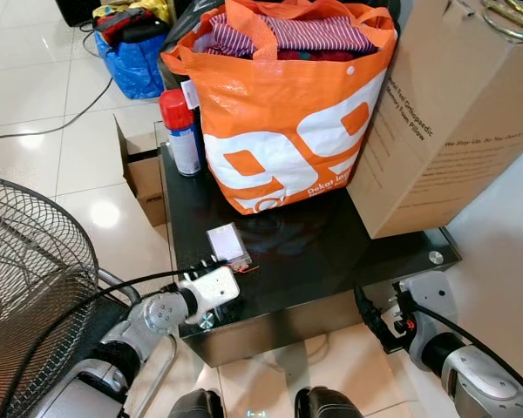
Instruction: Hang keys on a hook
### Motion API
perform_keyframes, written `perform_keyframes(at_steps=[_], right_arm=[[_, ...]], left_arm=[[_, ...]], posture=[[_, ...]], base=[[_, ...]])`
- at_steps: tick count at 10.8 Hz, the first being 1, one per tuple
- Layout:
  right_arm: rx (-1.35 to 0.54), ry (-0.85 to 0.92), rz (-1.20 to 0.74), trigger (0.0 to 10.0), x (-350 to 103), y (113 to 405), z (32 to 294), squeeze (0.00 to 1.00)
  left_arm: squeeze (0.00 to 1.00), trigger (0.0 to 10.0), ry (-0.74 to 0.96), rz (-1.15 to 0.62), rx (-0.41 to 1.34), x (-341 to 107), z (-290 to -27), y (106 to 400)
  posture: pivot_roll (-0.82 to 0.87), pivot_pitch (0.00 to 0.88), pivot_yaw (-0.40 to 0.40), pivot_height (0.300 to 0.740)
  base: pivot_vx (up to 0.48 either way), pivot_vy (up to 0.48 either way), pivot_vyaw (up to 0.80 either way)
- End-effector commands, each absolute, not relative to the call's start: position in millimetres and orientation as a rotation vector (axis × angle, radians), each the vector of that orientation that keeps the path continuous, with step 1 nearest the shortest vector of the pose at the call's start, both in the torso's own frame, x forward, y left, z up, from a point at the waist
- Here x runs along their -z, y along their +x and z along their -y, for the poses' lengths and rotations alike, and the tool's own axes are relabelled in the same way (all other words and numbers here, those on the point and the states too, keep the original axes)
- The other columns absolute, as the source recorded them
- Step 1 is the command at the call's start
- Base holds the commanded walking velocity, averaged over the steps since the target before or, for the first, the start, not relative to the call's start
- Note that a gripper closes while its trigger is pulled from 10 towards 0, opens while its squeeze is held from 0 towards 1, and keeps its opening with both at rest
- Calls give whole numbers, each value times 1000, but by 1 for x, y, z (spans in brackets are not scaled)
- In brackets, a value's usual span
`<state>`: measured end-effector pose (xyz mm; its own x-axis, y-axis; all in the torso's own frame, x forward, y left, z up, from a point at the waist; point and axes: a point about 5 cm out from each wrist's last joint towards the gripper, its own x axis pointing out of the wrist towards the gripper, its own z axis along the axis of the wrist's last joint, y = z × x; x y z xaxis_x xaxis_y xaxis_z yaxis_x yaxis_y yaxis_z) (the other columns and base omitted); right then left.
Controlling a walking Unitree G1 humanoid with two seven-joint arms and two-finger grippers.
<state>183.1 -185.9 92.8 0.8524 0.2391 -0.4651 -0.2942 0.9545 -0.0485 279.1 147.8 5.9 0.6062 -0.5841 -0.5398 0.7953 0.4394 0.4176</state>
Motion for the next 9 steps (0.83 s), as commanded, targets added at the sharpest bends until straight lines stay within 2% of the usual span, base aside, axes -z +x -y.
perform_keyframes(at_steps=[1,3,5,7,9], right_arm=[[-280,-126,-462,10000,-97,182,185,0],[-280,-129,-463,10000,-96,184,184,0],[-272,-132,-463,10000,-96,184,187,0],[-264,-133,-459,10000,-96,187,189,0],[-301,-124,-470,10000,-92,185,188,0]], left_arm=[[0,10000,657,-397,905,3,-152,270],[0,10000,618,-496,980,11,-155,262],[0,10000,586,-516,1004,12,-156,259],[0,10000,536,-463,1034,7,-152,258],[0,10000,567,-369,937,-4,-163,265]], posture=[[-137,165,5,740],[-135,155,5,740],[-130,146,6,740],[-122,137,6,740],[-112,133,4,740]], base=[[0,0,0],[0,0,0],[0,0,0],[0,0,0],[0,0,0]])
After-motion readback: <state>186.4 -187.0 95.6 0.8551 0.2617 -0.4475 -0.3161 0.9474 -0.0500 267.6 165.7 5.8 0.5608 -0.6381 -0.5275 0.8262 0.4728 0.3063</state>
